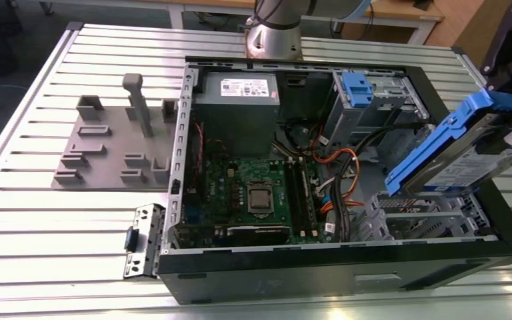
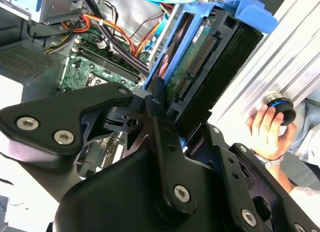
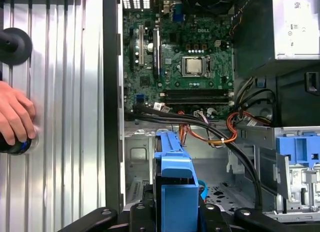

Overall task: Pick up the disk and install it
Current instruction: 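Pick up the disk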

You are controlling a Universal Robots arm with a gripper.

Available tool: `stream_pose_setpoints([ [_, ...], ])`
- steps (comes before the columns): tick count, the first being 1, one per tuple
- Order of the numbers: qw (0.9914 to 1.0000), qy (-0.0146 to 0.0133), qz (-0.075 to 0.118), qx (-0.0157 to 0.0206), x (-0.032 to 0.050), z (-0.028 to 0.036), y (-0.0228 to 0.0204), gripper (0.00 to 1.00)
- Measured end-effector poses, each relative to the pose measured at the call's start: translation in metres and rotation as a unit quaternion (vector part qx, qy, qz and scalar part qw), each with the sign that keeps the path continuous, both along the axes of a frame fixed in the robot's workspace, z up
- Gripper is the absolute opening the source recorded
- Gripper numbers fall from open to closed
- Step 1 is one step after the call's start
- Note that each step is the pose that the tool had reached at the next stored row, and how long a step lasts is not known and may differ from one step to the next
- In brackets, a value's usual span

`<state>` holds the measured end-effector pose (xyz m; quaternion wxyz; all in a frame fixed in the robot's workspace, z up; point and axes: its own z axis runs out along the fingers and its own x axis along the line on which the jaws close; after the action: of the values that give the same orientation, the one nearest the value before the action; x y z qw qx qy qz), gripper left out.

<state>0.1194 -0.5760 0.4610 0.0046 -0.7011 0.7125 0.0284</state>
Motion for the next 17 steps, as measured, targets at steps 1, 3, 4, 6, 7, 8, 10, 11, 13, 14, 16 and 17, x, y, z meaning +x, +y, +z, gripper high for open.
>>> stream_pose_setpoints([
  [1,1.00000,0.0000,0.000,0.0001,0.0005,-0.0004,-0.0021,0.36],
  [3,1.00000,0.0000,0.000,0.0003,0.0017,-0.0011,-0.0061,0.36],
  [4,1.00000,0.0000,0.000,0.0003,0.0019,-0.0013,-0.0078,0.36],
  [6,1.00000,0.0000,0.000,0.0002,0.0019,-0.0014,-0.0097,0.36],
  [7,1.00000,0.0000,0.000,0.0002,0.0019,-0.0014,-0.0105,0.36],
  [8,1.00000,0.0000,0.000,0.0002,0.0019,-0.0014,-0.0112,0.36],
  [10,1.00000,0.0000,0.000,0.0003,0.0020,-0.0016,-0.0126,0.36],
  [11,1.00000,0.0000,0.000,0.0004,0.0020,-0.0018,-0.0126,0.36],
  [13,1.00000,0.0000,0.000,0.0005,0.0035,-0.0022,-0.0126,0.36],
  [14,1.00000,0.0000,0.000,0.0005,0.0049,-0.0025,-0.0126,0.36],
  [16,1.00000,0.0001,0.000,0.0003,0.0070,-0.0035,-0.0110,0.36],
  [17,1.00000,0.0000,0.000,0.0004,0.0072,-0.0043,-0.0099,0.36],
])
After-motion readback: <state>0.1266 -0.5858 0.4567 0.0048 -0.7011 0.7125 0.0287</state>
